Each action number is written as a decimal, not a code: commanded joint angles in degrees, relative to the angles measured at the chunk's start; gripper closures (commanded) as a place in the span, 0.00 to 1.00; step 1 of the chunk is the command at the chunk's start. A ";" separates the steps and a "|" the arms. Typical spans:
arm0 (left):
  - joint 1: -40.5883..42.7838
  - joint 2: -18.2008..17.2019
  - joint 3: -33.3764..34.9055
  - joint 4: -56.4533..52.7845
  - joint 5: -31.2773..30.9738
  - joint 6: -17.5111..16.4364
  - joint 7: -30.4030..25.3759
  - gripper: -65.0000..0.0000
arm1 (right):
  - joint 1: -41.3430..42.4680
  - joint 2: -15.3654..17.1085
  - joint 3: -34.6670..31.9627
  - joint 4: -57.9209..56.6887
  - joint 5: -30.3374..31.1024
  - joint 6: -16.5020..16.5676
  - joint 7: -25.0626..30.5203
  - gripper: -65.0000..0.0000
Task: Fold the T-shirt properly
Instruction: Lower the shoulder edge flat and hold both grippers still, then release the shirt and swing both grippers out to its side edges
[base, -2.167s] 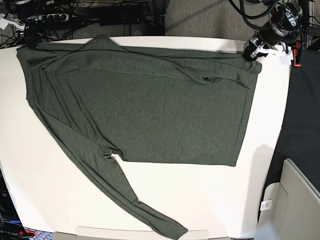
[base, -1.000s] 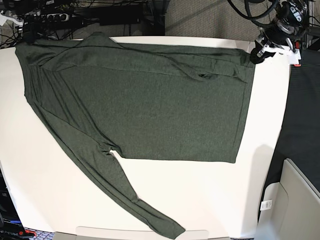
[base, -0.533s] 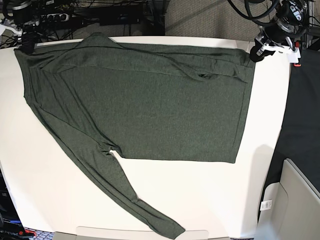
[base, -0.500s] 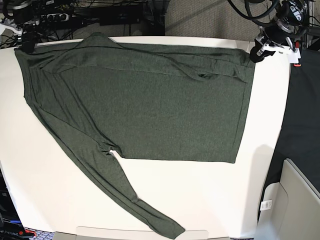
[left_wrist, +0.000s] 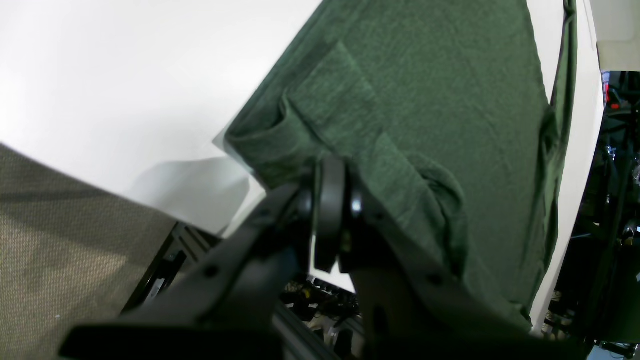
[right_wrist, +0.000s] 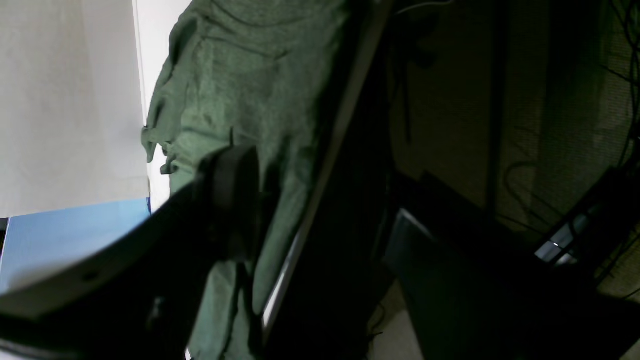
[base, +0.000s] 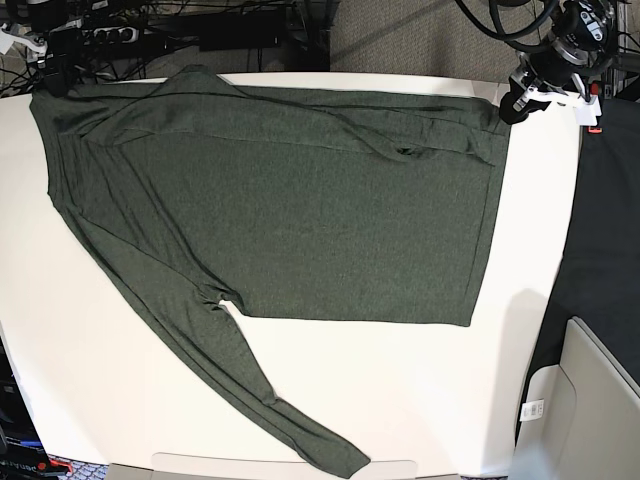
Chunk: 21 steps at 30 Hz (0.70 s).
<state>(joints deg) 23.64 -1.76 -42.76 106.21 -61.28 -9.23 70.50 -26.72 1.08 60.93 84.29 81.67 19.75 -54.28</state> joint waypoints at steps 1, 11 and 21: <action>0.14 -0.48 -0.09 0.91 -1.63 0.05 0.49 1.00 | -1.54 0.72 0.30 1.12 1.80 0.52 0.08 0.51; -1.62 -1.80 -0.09 1.26 -1.71 0.05 0.75 1.00 | -6.20 1.25 0.30 9.91 3.33 0.78 -1.76 0.51; -4.25 -7.08 4.21 4.69 -1.63 0.05 0.75 1.00 | -6.91 3.80 0.83 26.08 2.07 0.78 -0.53 0.51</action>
<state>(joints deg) 19.00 -7.97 -38.50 109.91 -61.36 -9.26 71.09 -33.45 4.14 61.23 109.40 82.83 20.16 -55.55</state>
